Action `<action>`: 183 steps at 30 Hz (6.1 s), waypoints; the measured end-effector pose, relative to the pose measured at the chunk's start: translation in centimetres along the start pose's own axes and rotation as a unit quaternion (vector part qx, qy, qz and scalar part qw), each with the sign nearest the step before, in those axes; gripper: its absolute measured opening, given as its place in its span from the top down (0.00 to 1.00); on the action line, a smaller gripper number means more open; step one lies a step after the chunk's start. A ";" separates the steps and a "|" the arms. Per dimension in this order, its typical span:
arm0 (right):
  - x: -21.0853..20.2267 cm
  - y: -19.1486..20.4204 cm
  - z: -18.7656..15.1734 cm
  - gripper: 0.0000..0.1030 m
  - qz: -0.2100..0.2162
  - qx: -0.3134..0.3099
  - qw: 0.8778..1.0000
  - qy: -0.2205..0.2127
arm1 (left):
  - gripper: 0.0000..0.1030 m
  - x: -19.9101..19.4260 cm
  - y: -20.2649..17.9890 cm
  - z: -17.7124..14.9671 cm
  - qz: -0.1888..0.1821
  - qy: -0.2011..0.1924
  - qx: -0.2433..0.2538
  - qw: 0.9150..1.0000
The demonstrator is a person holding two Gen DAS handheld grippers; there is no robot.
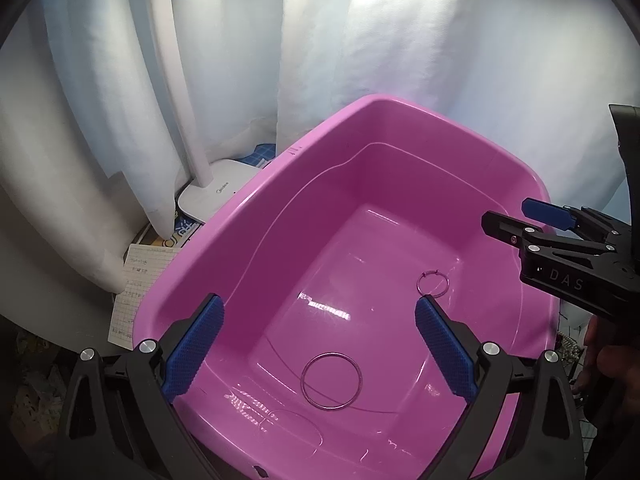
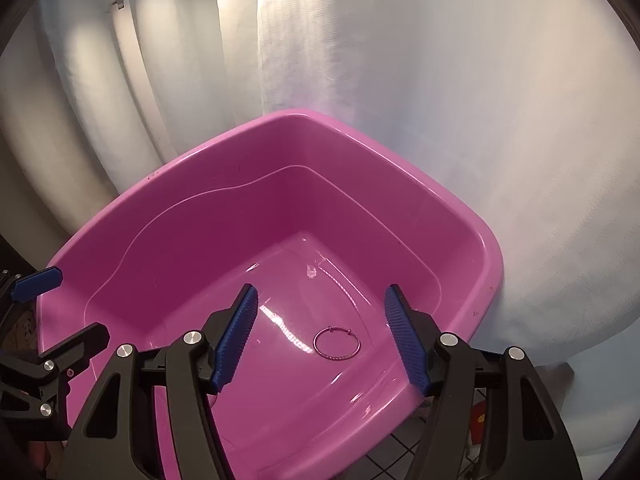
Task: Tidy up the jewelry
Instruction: 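Open both tools to drop the rings into the pink tub, then withdraw both tools from the tub back over the table, then grasp the black hair clip with the left tool while the right tool grasps the silver bangle, then lift the hair clip and bangle and carry them over the pink tub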
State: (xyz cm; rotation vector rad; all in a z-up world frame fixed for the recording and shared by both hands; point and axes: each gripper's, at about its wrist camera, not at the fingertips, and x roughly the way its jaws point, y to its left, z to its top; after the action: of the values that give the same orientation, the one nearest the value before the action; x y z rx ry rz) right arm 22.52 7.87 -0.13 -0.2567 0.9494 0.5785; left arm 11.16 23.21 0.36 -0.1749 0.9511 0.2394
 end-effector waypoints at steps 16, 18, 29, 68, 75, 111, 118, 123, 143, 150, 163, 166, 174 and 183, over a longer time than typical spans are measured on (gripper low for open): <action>-2.3 0.9 0.4 0.32 -0.003 0.002 1.000 -0.018 | 0.08 -2.5 0.4 0.2 0.000 -0.022 -0.001 1.000; -3.3 1.0 0.3 0.32 -0.007 0.006 1.000 -0.027 | 0.08 -3.3 0.5 0.2 0.002 -0.032 -0.001 0.999; -11.1 -0.1 -4.4 0.27 -0.016 0.064 0.993 -0.103 | 0.06 -8.5 -1.6 -0.4 -0.019 -0.094 0.034 0.995; -27.6 -18.3 -34.8 0.27 -0.070 0.185 0.978 -0.063 | 0.06 -14.1 -24.2 -18.5 -0.045 -0.012 0.072 0.996; -26.1 -18.4 -37.2 0.27 -0.055 0.194 0.978 -0.048 | 0.06 -12.1 -24.7 -20.5 -0.026 0.008 0.085 0.996; -9.8 -5.5 -43.4 0.27 -0.205 0.310 0.927 -0.057 | 0.06 5.5 -19.9 -24.6 -0.141 -0.001 0.287 0.948; -8.8 -5.3 -43.5 0.27 -0.225 0.313 0.922 -0.050 | 0.06 7.0 -20.0 -24.5 -0.147 0.001 0.289 0.946; -8.4 -4.9 -43.4 0.27 -0.244 0.298 0.921 -0.049 | 0.05 7.6 -20.3 -24.0 -0.158 -0.005 0.289 0.944; -8.3 -4.5 -43.5 0.31 -0.252 0.299 0.918 -0.065 | 0.46 6.4 -21.7 -25.1 -0.204 -0.009 0.319 0.925; -8.2 -3.9 -42.7 0.59 -0.250 0.277 0.926 -0.063 | 0.93 5.4 -22.3 -26.1 -0.219 -0.015 0.347 0.912; -8.8 -4.1 -42.6 0.59 -0.241 0.276 0.927 -0.074 | 0.96 4.7 -22.0 -25.5 -0.231 -0.009 0.331 0.915; -9.1 -4.2 -42.3 0.59 -0.239 0.273 0.929 -0.075 | 0.96 4.1 -21.9 -25.1 -0.237 -0.014 0.324 0.916; -10.9 -4.5 -41.1 0.59 -0.231 0.264 0.933 -0.084 | 0.96 1.6 -22.0 -24.0 -0.239 -0.024 0.310 0.920; -15.7 -5.2 -38.2 0.59 -0.210 0.235 0.943 -0.106 | 0.96 -4.1 -21.7 -21.6 -0.236 -0.041 0.278 0.930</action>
State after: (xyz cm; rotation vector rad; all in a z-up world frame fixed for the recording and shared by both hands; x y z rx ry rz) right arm -7.89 -19.12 -9.04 0.0358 0.7652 -0.0225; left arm -1.94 -3.58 -7.66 0.1312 0.8326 -0.4652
